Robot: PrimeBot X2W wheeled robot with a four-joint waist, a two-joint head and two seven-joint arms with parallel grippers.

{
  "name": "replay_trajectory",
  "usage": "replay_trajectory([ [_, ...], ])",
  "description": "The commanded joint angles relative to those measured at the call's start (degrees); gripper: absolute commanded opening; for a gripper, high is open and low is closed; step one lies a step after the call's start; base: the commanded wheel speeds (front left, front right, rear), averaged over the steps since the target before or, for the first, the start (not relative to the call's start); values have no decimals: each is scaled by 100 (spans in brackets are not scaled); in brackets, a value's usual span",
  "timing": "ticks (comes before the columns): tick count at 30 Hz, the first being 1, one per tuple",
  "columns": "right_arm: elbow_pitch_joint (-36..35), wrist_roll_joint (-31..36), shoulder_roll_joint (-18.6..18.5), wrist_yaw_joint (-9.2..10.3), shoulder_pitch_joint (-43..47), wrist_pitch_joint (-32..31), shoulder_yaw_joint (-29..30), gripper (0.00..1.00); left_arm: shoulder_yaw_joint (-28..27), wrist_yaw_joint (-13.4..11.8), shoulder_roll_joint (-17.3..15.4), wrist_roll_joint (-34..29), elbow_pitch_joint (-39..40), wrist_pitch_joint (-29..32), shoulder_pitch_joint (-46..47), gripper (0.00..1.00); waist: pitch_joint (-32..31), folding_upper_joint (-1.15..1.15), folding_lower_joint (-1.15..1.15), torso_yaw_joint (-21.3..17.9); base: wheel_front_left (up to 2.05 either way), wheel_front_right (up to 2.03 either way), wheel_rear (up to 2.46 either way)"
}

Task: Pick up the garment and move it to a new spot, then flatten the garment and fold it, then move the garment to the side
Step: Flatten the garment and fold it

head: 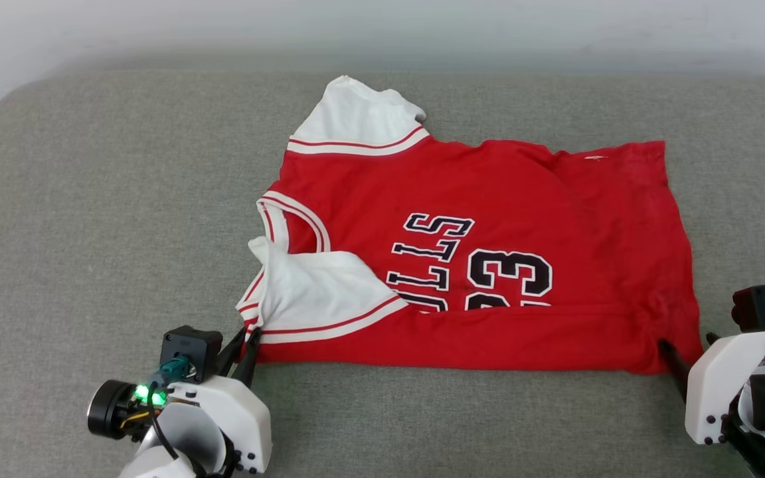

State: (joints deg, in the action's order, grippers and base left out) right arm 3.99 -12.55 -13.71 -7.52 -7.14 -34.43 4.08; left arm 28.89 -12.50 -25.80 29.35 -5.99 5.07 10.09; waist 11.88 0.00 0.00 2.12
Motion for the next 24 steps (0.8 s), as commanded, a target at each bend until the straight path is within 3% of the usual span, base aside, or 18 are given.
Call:
replay_trajectory([
  [1, 196, 111, 81, 7, -109, -55, 98, 100, 13, 30, 8, -75, 102, -65, 107, 0, 67, 0, 0, 82, 0, 0, 0],
  [14, 1244, 621, 491, 7, -178, -349, 508, 100, 130, 69, -4, -135, 221, -151, 173, 0, 201, 0, 0, 239, 0, 0, 0],
  [16, 1333, 593, 547, 7, -150, -429, 532, 44, 138, 76, -10, -115, 176, -138, 151, 0, 176, 0, 0, 220, 0, 0, 0],
  [17, 1364, 578, 563, 7, -145, -436, 565, 0, 142, 79, -12, -98, 155, -119, 140, 0, 161, 0, 0, 209, 0, 0, 0],
  [24, 1365, 512, 470, 8, -135, -239, 568, 0, 189, 98, -76, -2, -72, 67, 34, 0, -50, 0, 0, 112, 0, 0, 0],
])
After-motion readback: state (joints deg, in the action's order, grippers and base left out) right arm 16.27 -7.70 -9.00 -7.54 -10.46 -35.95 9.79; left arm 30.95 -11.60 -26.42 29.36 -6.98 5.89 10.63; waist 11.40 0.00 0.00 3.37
